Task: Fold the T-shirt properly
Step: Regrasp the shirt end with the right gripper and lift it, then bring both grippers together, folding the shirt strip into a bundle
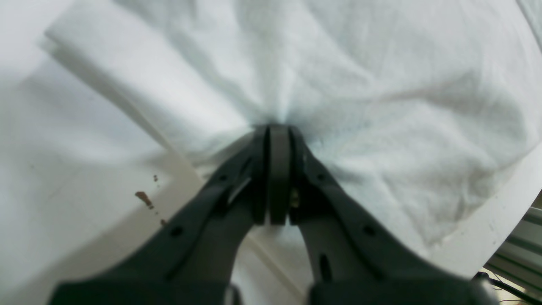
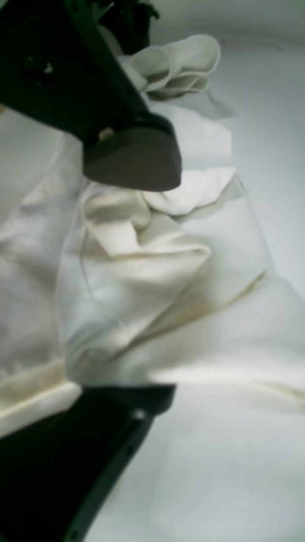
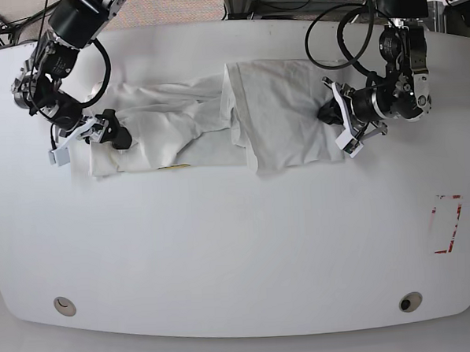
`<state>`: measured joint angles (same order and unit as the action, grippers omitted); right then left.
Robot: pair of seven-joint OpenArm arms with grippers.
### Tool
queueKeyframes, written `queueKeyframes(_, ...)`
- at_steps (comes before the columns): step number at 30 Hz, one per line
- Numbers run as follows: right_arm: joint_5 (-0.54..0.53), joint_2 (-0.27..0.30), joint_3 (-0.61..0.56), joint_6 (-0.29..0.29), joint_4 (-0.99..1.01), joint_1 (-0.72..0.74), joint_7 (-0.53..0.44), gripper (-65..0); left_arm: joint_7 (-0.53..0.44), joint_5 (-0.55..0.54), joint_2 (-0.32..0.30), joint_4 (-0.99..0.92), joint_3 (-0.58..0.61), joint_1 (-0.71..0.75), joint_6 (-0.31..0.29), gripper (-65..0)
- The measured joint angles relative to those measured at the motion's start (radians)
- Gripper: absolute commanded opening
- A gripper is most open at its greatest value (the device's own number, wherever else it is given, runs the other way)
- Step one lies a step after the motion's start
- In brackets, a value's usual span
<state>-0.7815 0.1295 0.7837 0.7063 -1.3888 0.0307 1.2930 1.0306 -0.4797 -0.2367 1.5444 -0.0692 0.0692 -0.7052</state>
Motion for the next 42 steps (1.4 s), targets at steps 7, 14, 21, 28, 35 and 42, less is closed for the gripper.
queueKeyframes(7,0.021,-0.036,-0.026,-0.003,-0.037,-0.009,0.019,-40.6,0.000,0.000,0.000,0.000,0.000,0.000,0.000,-65.0)
queueKeyframes(14,0.041,-0.017,-0.026,-0.010,-0.036,-0.017,-0.006,-62.6,0.000,0.005,0.000,0.000,0.010,-0.001,0.000,-65.0)
queueKeyframes(21,0.040,0.010,-0.046,-0.010,-0.070,-0.022,-0.006,-62.9,-0.004,0.082,0.005,0.005,0.074,-0.031,0.000,-65.0)
queueKeyframes(28,0.045,0.031,-0.051,-0.010,-0.238,-0.066,-0.001,-62.9,-0.011,0.218,0.071,0.006,0.132,-0.072,0.001,-65.0)
queueKeyframes(35,0.072,0.060,-0.102,-0.011,-0.426,-0.085,-0.002,-63.1,-0.037,0.306,0.157,-0.064,0.156,-0.129,0.002,-65.0)
queueKeyframes(42,0.188,0.081,-0.249,-0.010,-0.596,-0.082,-0.056,-63.1,-0.082,0.402,0.243,-0.159,0.164,-0.190,0.006,-65.0)
